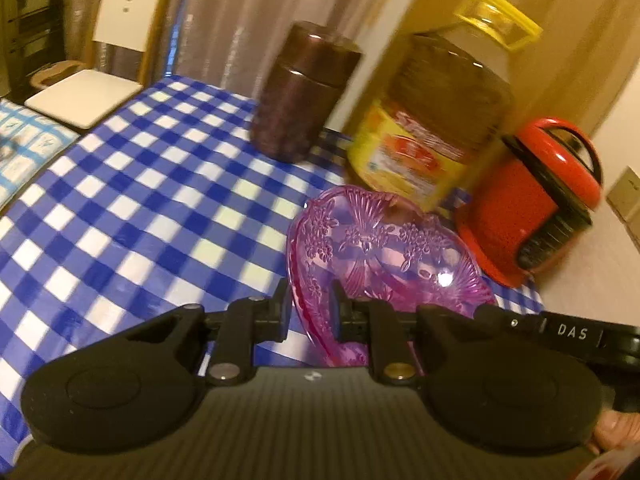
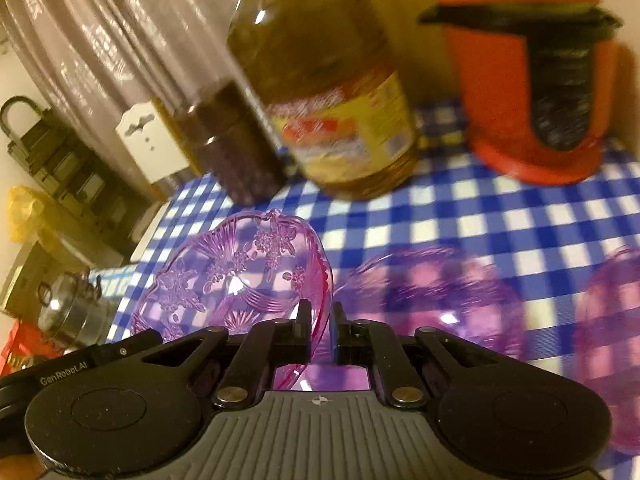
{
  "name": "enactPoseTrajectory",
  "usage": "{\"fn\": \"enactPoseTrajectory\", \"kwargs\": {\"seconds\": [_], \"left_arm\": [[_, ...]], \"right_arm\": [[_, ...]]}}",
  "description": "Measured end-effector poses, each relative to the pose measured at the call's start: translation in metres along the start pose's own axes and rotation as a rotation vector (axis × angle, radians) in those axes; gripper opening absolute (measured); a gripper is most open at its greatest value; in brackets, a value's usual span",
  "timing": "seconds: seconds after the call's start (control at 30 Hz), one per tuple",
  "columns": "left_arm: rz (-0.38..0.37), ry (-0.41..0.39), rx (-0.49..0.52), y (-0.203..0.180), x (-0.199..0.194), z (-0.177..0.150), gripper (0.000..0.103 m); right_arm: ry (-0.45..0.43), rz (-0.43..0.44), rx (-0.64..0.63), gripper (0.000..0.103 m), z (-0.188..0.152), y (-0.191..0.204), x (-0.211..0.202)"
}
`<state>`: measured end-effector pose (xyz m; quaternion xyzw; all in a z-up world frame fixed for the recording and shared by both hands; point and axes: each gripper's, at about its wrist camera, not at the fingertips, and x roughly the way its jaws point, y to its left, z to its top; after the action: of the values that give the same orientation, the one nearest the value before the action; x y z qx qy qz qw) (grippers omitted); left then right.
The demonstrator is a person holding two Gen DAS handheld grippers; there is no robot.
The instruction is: Organize plates and bowls
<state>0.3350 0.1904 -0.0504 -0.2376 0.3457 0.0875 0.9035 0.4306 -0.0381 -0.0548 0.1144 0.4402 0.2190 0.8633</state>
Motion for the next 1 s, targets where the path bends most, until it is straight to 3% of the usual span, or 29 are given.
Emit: {"fn": "enactPoseTrajectory", "kwargs": {"seconds": [0.5, 1.0], "left_arm": [[-0.117, 0.040, 0.158, -0.089, -0.002, -0.025, 0.017], [-0.235, 0.077, 0.295, -0.158, 0.006, -0.052, 0.017]], "right_arm": [[-0.099, -0.133, 0.093, 0.009, -0.028, -0.060, -0.084], [-0.155, -0.238, 0.207, 0.010, -0.053, -0.114, -0.140]]}}
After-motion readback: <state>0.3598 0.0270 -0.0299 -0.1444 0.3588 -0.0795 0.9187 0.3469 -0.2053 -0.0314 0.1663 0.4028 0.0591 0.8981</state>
